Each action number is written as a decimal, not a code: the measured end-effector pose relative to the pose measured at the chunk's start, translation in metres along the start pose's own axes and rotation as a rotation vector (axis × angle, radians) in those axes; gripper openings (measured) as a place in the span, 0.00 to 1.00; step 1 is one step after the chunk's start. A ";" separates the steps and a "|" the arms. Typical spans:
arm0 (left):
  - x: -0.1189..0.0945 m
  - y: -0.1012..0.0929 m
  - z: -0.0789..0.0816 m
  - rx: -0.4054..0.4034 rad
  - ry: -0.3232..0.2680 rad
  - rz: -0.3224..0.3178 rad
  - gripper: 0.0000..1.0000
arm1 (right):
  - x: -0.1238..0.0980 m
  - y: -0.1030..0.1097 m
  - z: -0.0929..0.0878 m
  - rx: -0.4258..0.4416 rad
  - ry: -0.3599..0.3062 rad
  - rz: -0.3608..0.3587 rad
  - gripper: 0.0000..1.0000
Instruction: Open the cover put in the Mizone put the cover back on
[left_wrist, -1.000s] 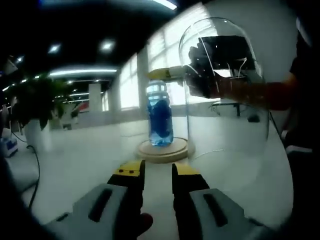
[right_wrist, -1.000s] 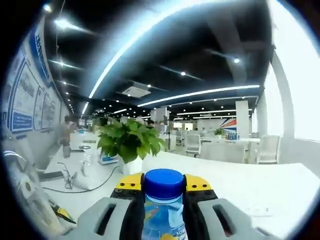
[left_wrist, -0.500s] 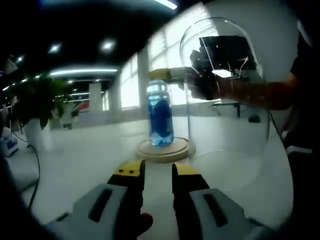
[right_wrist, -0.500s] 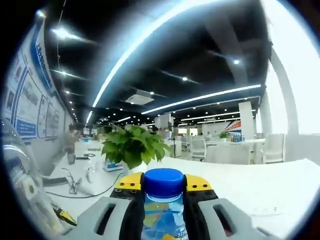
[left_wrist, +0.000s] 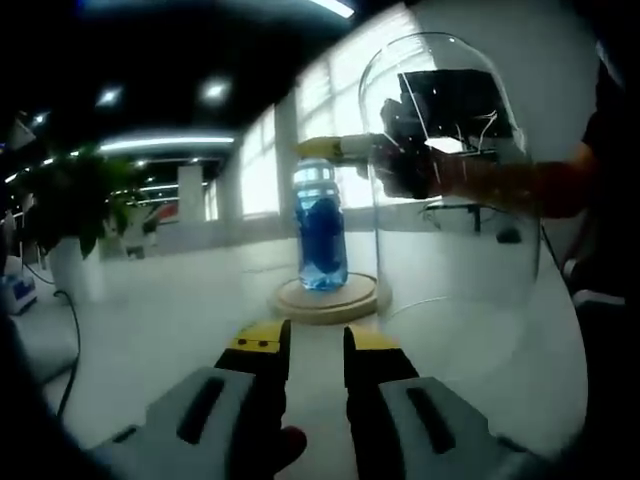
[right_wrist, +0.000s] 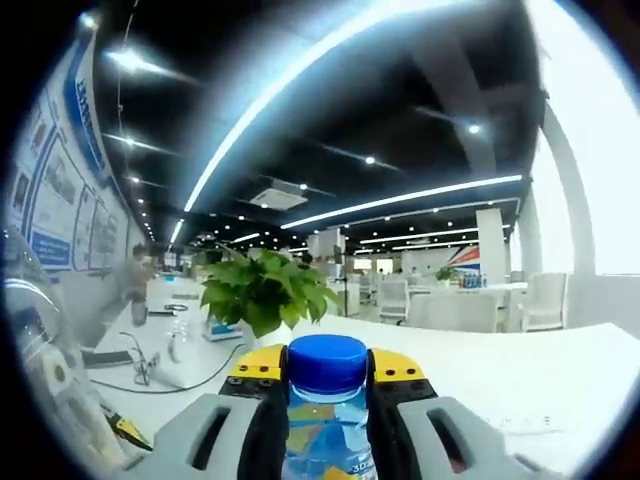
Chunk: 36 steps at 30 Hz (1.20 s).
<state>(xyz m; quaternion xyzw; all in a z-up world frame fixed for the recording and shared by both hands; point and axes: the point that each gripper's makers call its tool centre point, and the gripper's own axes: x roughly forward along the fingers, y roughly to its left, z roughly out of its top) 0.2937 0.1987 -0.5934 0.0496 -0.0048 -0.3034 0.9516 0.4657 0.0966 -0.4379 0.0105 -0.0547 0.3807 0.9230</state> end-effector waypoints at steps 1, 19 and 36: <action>0.000 0.000 0.000 -0.001 0.000 0.000 0.16 | 0.000 0.000 0.000 0.005 -0.001 0.000 0.23; 0.000 0.002 0.000 -0.002 -0.002 0.000 0.16 | -0.003 0.002 -0.008 -0.012 0.024 -0.004 0.31; 0.000 0.001 -0.001 -0.002 0.006 -0.002 0.16 | -0.024 -0.004 -0.002 -0.011 0.021 -0.020 0.27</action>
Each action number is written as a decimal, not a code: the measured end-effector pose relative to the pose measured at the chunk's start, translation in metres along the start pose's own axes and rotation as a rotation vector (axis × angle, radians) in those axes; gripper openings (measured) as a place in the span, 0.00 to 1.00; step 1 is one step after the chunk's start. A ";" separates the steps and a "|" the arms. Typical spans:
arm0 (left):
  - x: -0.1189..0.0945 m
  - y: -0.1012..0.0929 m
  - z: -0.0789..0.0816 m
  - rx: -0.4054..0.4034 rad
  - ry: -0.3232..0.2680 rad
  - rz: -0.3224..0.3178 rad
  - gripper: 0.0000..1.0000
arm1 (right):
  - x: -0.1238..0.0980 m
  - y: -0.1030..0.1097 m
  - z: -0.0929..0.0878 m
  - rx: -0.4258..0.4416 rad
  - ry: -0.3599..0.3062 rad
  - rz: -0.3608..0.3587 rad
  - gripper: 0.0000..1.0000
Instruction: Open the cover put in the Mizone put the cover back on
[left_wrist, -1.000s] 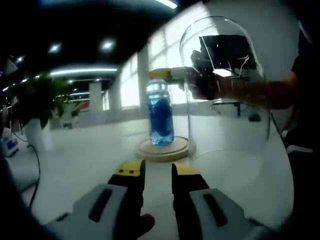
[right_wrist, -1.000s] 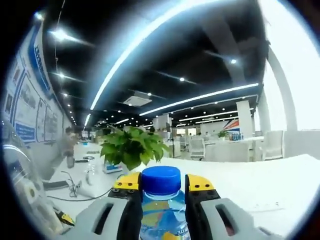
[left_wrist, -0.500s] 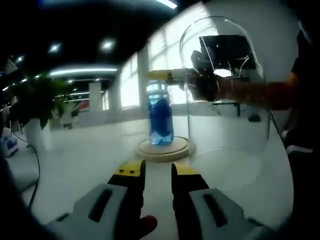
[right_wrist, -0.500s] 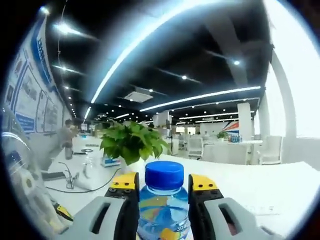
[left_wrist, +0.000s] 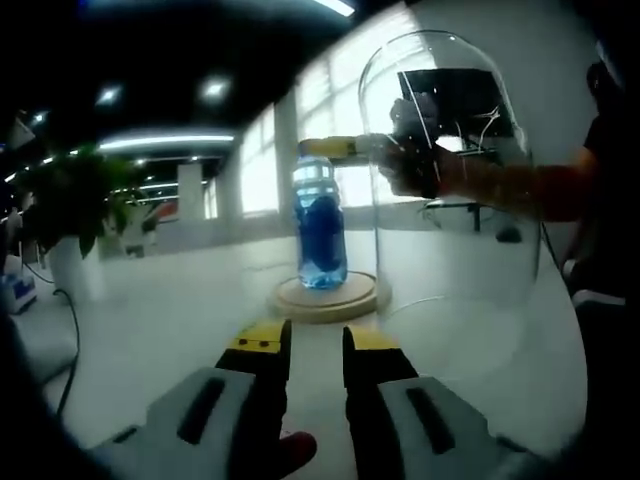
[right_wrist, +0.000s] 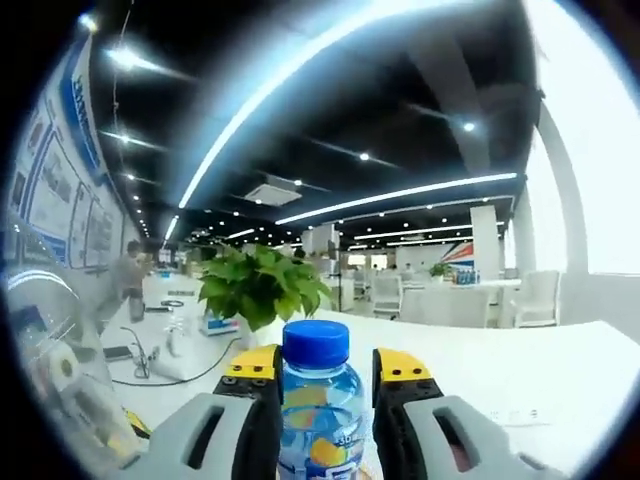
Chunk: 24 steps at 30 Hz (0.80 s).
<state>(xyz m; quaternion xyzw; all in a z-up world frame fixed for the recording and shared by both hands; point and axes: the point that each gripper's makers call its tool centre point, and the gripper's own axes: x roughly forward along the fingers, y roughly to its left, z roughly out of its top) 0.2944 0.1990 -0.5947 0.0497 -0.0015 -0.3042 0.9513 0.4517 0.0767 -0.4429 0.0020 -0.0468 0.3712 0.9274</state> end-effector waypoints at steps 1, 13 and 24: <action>0.000 0.000 0.000 0.000 0.000 0.001 0.16 | -0.001 0.000 0.000 -0.002 0.001 0.001 0.27; 0.001 0.000 -0.001 0.000 0.003 0.000 0.16 | -0.020 0.000 0.002 0.016 -0.004 -0.008 0.27; 0.000 0.001 -0.001 -0.007 0.006 0.002 0.16 | -0.040 -0.002 -0.004 0.012 0.006 -0.014 0.27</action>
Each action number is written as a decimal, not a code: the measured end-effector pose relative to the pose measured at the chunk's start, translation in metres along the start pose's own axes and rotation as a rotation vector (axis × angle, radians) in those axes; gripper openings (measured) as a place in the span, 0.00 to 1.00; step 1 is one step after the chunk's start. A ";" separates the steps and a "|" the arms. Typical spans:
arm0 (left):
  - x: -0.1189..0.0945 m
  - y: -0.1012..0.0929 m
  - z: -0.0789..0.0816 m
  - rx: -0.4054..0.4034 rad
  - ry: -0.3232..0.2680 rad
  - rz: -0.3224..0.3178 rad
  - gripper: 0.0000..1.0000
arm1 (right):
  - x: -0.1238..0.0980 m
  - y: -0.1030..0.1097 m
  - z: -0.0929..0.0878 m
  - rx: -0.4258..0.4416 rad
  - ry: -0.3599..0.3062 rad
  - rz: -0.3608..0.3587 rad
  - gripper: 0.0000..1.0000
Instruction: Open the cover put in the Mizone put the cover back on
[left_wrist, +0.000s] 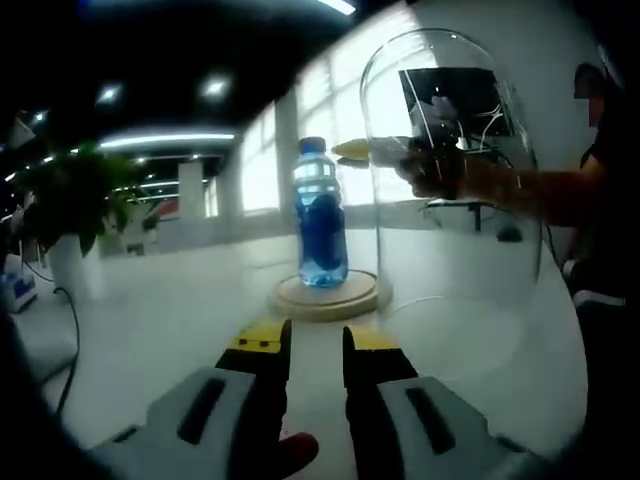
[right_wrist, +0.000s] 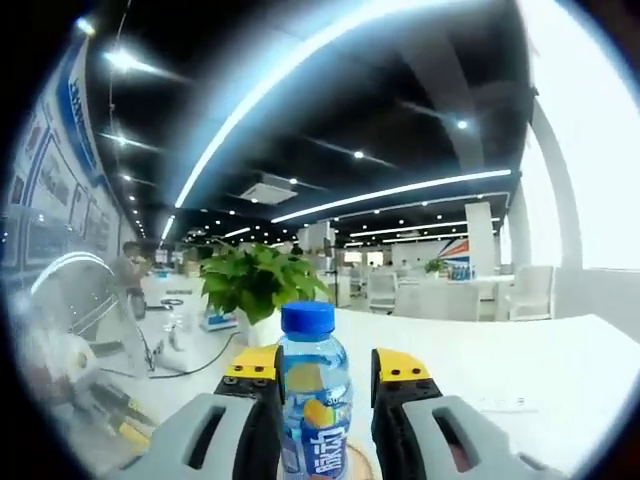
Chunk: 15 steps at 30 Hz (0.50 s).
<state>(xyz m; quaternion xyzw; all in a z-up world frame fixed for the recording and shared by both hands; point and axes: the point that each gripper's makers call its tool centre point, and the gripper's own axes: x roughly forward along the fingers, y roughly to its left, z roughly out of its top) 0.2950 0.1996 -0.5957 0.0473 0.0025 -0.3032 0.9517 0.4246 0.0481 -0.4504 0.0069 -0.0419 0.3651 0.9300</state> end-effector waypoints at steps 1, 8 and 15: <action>0.000 0.000 0.000 -0.005 -0.001 0.001 0.16 | -0.001 0.000 0.000 -0.001 -0.002 0.001 0.27; 0.000 0.000 0.002 -0.015 -0.009 -0.001 0.16 | -0.013 -0.002 -0.005 -0.018 0.009 -0.002 0.27; -0.001 -0.001 0.002 -0.014 -0.008 -0.003 0.16 | -0.028 0.002 -0.007 -0.006 0.011 -0.005 0.27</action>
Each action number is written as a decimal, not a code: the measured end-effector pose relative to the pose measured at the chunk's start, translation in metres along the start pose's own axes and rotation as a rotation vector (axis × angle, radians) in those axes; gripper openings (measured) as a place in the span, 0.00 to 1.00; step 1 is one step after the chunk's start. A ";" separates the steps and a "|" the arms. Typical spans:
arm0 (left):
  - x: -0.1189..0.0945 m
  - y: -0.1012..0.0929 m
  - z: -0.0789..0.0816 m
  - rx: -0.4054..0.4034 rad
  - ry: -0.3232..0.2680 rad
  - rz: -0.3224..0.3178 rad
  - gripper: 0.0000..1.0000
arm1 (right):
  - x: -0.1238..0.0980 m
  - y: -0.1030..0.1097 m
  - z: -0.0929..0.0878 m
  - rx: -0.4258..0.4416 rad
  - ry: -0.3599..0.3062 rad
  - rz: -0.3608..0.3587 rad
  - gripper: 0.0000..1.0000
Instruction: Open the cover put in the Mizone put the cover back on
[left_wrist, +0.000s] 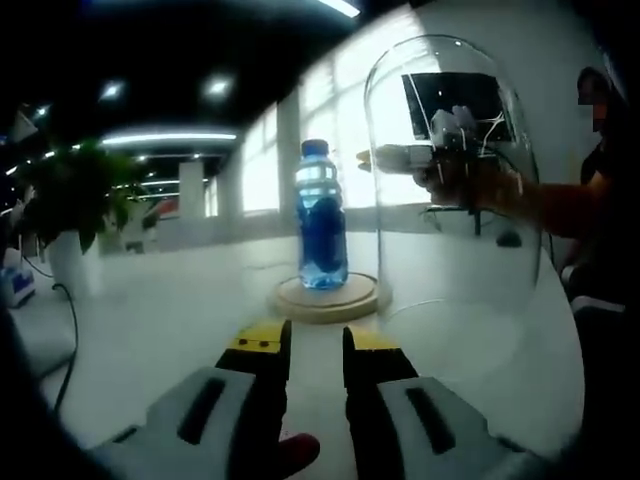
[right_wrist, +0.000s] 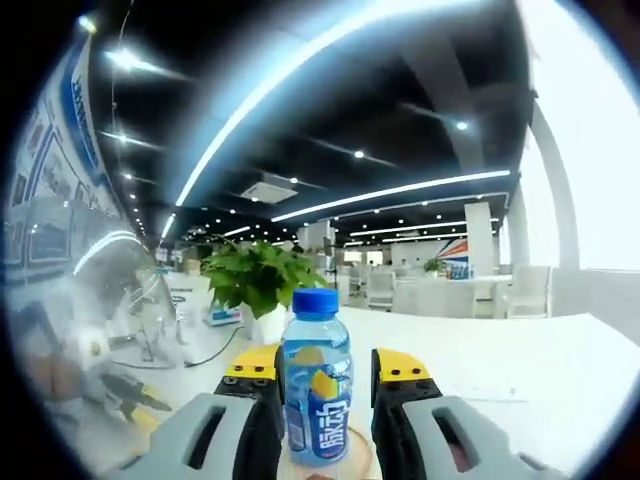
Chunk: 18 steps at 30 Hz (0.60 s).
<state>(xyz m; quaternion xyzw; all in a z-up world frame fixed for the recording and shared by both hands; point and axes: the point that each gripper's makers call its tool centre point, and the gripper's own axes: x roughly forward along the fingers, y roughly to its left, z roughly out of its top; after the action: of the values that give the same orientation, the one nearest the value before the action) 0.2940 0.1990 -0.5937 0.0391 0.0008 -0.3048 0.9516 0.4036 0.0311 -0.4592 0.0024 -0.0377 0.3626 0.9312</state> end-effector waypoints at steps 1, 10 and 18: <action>0.000 0.000 0.000 0.001 0.000 0.000 0.16 | -0.002 0.001 0.000 -0.004 -0.002 -0.001 0.27; 0.000 -0.001 0.000 0.013 -0.001 0.000 0.16 | -0.024 0.008 -0.001 0.067 -0.023 -0.004 0.27; 0.000 0.000 -0.001 0.015 0.003 0.001 0.16 | -0.048 0.004 -0.006 0.065 -0.029 -0.041 0.27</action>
<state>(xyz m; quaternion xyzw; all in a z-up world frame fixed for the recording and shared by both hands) 0.2940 0.1990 -0.5945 0.0469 -0.0002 -0.3041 0.9515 0.3661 0.0022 -0.4685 0.0389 -0.0395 0.3442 0.9372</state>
